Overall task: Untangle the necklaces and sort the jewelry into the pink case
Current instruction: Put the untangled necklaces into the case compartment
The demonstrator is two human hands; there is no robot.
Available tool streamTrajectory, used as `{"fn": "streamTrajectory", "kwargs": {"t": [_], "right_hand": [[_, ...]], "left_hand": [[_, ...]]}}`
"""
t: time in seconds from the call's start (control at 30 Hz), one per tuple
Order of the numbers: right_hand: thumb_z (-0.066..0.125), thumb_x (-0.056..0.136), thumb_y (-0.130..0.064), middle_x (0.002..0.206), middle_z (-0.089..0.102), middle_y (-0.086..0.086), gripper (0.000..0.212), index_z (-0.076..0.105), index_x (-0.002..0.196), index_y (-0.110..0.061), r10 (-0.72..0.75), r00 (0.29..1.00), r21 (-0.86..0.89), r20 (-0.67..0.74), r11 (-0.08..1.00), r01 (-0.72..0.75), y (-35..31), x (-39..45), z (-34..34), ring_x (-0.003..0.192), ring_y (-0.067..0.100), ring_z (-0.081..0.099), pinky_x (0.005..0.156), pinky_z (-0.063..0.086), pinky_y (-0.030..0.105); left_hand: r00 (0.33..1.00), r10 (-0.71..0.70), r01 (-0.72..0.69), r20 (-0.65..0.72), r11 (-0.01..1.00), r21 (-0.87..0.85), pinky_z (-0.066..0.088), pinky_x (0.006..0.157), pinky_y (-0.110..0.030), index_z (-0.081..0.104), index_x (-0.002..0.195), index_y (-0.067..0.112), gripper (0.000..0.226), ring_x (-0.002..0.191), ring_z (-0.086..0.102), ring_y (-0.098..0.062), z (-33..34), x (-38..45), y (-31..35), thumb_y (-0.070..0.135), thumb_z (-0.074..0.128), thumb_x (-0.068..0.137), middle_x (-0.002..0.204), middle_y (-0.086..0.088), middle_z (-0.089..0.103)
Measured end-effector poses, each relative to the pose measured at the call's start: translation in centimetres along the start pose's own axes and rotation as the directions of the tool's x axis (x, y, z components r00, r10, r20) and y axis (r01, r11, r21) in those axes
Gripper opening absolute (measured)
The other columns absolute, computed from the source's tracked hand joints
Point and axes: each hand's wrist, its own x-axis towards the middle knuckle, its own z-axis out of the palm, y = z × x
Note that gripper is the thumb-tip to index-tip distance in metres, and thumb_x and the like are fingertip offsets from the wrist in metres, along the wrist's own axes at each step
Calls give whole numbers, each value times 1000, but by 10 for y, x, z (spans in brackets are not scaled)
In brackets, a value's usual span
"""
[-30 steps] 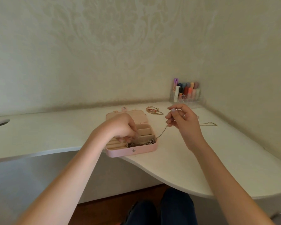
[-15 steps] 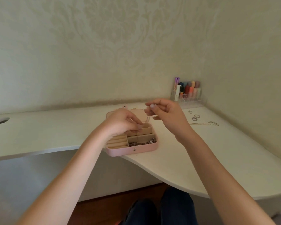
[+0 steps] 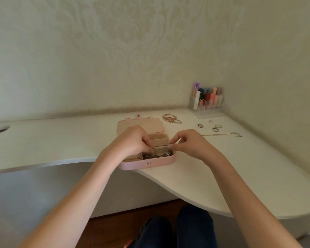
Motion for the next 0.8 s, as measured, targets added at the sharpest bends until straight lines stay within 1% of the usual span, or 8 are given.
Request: {"fn": "streamTrajectory", "kwargs": {"t": [0.13,0.23,0.3,0.37,0.5,0.6,0.73,0.8], "right_hand": [[74,79,-24,59,47,-6,12,69,86,-17,0,1000,-81,21,997,1,2,3,6,51,7,41,46,29,19],[74,78,-22,72,52,-3,17,63,92,-19,-7,1000,-53,18,999,8,6,5,7,61,8,47,51,33,20],[74,78,-22,76,54,-3,17,63,91,-19,-9,1000,-34,26,999,10,8,6,7,64,8,48,53,34,21],[73,79,-23,72,54,-5,13,64,87,-18,-18,999,-41,37,999,20,9,7,7,63,7,48,53,34,21],[69,83,-25,73,56,-4,11,65,88,-18,-24,998,-40,50,999,26,10,7,8,63,7,49,53,33,21],[68,84,-26,77,60,0,11,64,90,-17,-31,998,-18,58,999,32,12,5,8,64,8,50,54,34,21],[67,84,-26,78,61,1,11,64,90,-17,-41,997,-8,60,999,42,14,3,8,64,8,50,54,35,21],[67,85,-26,78,61,1,11,64,90,-18,-42,997,-6,57,999,43,15,3,9,63,8,49,53,35,21]], "left_hand": [[999,-32,32,-2,997,72,46,64,-22,73,72,25,10,71,59,-10,-7,-3,-2,20,80,70,68,13,63],[998,-58,64,-37,977,201,50,69,-28,71,69,24,10,75,61,-13,-18,-9,-7,22,80,68,72,9,65],[994,-92,76,59,969,235,48,67,-26,71,69,23,10,70,61,-13,-24,-12,-8,25,81,68,76,2,70],[982,-119,81,143,965,250,48,67,-25,70,72,23,11,66,60,-12,-24,-15,-8,25,81,69,76,0,70],[972,-142,89,185,959,271,51,69,-26,67,70,23,14,65,59,-12,-21,-14,-6,23,81,70,72,4,66],[969,-151,97,194,960,262,48,66,-24,68,73,21,12,66,59,-13,-20,-12,-5,22,80,71,69,5,64],[968,-187,153,167,968,199,46,54,-22,68,73,14,18,62,58,-16,-15,-10,-4,30,75,78,66,-2,65],[965,-211,183,158,967,176,44,51,-21,66,71,14,19,62,58,-17,-14,-8,-4,28,75,79,67,-5,66]]}}
